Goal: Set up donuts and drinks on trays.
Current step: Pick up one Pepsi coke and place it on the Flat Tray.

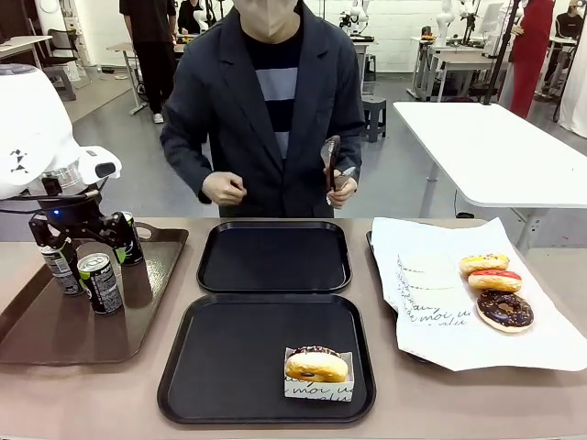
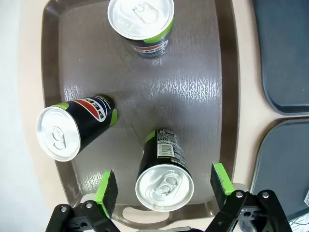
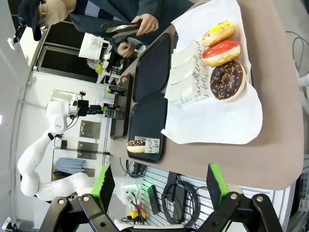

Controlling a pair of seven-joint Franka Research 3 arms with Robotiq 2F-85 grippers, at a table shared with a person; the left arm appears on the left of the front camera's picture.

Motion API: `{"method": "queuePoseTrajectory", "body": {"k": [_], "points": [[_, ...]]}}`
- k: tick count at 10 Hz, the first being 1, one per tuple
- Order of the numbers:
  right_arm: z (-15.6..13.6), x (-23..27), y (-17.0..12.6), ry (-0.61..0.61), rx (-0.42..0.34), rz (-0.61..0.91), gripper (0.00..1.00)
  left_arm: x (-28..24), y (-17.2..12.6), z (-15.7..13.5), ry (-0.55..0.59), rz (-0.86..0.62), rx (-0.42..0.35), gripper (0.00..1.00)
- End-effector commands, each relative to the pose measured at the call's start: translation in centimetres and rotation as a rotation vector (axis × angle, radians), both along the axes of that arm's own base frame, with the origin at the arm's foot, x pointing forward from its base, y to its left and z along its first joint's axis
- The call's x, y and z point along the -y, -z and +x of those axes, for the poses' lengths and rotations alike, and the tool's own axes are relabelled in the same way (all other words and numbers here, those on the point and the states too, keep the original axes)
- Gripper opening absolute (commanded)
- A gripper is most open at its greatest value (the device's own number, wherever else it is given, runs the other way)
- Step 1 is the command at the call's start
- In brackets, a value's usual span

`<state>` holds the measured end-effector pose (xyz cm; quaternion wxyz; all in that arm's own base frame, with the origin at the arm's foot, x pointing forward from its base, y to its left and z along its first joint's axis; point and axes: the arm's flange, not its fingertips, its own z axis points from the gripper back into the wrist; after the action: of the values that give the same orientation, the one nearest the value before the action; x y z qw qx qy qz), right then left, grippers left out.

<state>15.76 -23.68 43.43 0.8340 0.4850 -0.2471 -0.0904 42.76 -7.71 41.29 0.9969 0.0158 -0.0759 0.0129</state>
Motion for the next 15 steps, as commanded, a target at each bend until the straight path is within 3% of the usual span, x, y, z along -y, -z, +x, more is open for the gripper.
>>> {"method": "queuePoseTrajectory", "body": {"k": [1,7,15], "points": [[0.3,0.2,-0.2,-0.001,0.031,0.017,1.0,-0.5,1.1,0.5,0.021,0.029,-0.03,1.0],[0.3,0.2,-0.2,-0.001,0.031,0.017,1.0,-0.6,3.3,0.4,0.018,0.039,-0.038,1.0],[0.3,0.2,-0.2,-0.001,0.031,0.017,1.0,-0.4,2.2,-0.2,-0.006,0.009,-0.069,0.24]]}}
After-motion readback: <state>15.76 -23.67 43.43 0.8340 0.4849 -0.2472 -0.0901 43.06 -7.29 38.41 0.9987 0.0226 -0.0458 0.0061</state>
